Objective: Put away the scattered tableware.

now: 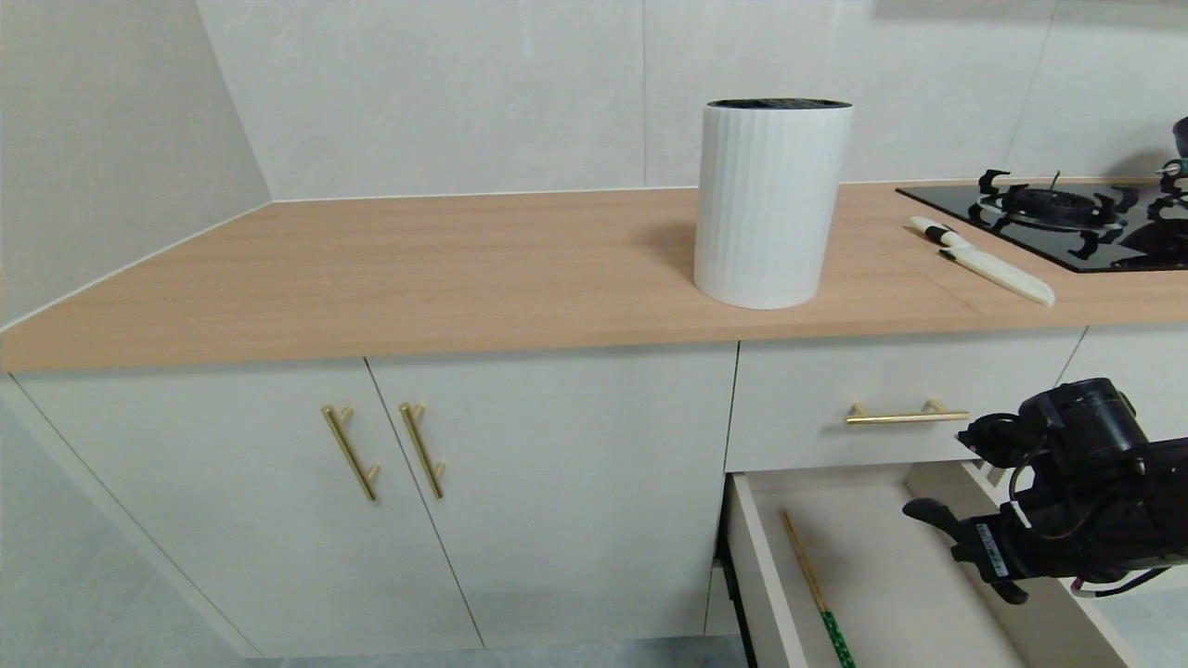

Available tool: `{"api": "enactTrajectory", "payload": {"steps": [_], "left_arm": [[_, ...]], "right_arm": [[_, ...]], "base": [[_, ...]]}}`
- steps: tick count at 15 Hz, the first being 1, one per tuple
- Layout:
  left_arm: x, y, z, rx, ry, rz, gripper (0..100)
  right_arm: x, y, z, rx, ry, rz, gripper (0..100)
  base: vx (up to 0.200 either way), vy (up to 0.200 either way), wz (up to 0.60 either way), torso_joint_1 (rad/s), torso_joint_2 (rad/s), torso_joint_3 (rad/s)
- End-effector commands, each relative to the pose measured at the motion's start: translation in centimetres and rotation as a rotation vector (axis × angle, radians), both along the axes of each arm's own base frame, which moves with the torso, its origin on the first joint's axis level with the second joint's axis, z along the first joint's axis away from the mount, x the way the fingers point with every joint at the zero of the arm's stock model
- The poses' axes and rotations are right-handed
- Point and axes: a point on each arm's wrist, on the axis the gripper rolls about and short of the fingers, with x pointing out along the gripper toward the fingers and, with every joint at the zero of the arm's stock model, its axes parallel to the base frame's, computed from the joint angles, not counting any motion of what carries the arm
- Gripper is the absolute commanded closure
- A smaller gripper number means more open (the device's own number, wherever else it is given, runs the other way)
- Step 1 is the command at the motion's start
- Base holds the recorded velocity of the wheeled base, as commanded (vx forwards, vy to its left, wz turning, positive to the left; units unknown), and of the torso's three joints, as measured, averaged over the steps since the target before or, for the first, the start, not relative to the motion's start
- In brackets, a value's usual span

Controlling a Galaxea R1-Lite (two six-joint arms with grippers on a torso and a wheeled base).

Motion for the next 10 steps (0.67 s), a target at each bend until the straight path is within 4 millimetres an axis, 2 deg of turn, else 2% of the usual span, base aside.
{"api": "enactTrajectory", "payload": {"steps": [1,6,10], "left_arm": [[0.0,0.0,0.0,0.0,0.0,0.0,0],[0.0,0.0,0.0,0.0,0.0,0.0,0],[0.0,0.0,0.0,0.0,0.0,0.002,0]], "right_arm": [[0.31,0.04,-0.67,-0.002,0.018,0.001,100],[0.5,0.07,-1.08,-0.004,0.03,0.001,100],[0.53,0.07,-1.11,-0.004,0.03,0.001,100]], "base": [[0.0,0.0,0.0,-0.1,0.45,0.339],[0.0,0.0,0.0,-0.058,0.42,0.367],[0.0,0.0,0.0,-0.008,0.1,0.09]]}}
